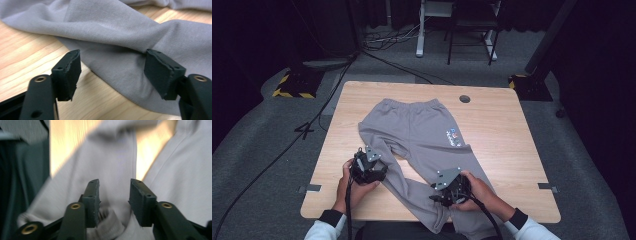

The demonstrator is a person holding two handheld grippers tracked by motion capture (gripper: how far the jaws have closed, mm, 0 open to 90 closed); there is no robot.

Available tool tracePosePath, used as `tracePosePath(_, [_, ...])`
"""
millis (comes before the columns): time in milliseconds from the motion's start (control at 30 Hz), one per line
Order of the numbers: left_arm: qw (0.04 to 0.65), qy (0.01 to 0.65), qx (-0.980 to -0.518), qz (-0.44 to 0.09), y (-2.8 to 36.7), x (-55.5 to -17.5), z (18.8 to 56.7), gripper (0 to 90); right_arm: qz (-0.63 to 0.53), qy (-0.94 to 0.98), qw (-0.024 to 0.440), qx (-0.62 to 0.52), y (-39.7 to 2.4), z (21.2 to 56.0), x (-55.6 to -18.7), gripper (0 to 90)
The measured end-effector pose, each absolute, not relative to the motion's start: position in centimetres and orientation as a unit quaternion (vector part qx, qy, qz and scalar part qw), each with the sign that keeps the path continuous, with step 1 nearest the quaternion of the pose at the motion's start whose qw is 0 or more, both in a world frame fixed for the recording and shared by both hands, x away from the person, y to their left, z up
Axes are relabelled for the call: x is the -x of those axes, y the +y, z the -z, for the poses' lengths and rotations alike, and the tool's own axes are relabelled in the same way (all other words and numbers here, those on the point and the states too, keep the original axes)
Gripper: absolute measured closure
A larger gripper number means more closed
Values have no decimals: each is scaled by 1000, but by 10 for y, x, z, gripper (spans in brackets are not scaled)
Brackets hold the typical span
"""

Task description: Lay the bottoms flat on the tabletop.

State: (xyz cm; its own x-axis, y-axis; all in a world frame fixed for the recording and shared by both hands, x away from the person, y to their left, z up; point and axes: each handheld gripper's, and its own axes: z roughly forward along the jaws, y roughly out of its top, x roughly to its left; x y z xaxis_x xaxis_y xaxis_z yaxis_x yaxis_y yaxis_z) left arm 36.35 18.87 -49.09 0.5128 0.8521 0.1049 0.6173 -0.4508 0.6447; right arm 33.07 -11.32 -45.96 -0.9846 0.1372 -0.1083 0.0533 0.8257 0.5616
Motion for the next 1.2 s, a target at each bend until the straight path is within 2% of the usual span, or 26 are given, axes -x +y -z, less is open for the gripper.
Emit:
tracePosePath(100, [275, 450, -823, -209, 193, -364, 491, 276, -260, 964, 49, -34, -110, 473, -332, 710])
tracePosePath(267, [278, 461, -817, -207, 194, -363, 492, 264, -269, 963, -10, -1, -99, 475, -314, 699])
tracePosePath(400, [275, 462, -817, -207, 194, -362, 491, 258, -277, 959, -48, 35, -80, 476, -286, 615])
tracePosePath(467, [274, 457, -820, -209, 192, -361, 490, 258, -284, 955, -64, 64, -72, 476, -274, 543])
tracePosePath(567, [284, 438, -828, -207, 183, -357, 488, 255, -305, 948, -66, 66, -73, 466, -275, 484])
tracePosePath(633, [282, 416, -841, -200, 174, -352, 489, 255, -330, 943, -22, 38, -85, 453, -290, 475])
tracePosePath(733, [281, 394, -853, -195, 164, -340, 489, 294, -353, 931, 73, -53, -115, 444, -332, 480])
tracePosePath(800, [281, 378, -861, -191, 159, -327, 489, 296, -355, 920, 100, -130, -137, 449, -365, 480])
tracePosePath(900, [291, 364, -870, -161, 159, -309, 489, 300, -324, 923, 118, -169, -153, 466, -392, 482])
tracePosePath(967, [290, 355, -876, -150, 162, -300, 489, 299, -309, 926, 97, -196, -159, 479, -405, 482])
tracePosePath(1000, [290, 352, -878, -149, 164, -295, 488, 299, -304, 926, 102, -198, -161, 482, -408, 476])
tracePosePath(1200, [300, 362, -874, -121, 188, -278, 490, 296, -287, 923, 100, -234, -185, 480, -417, 503])
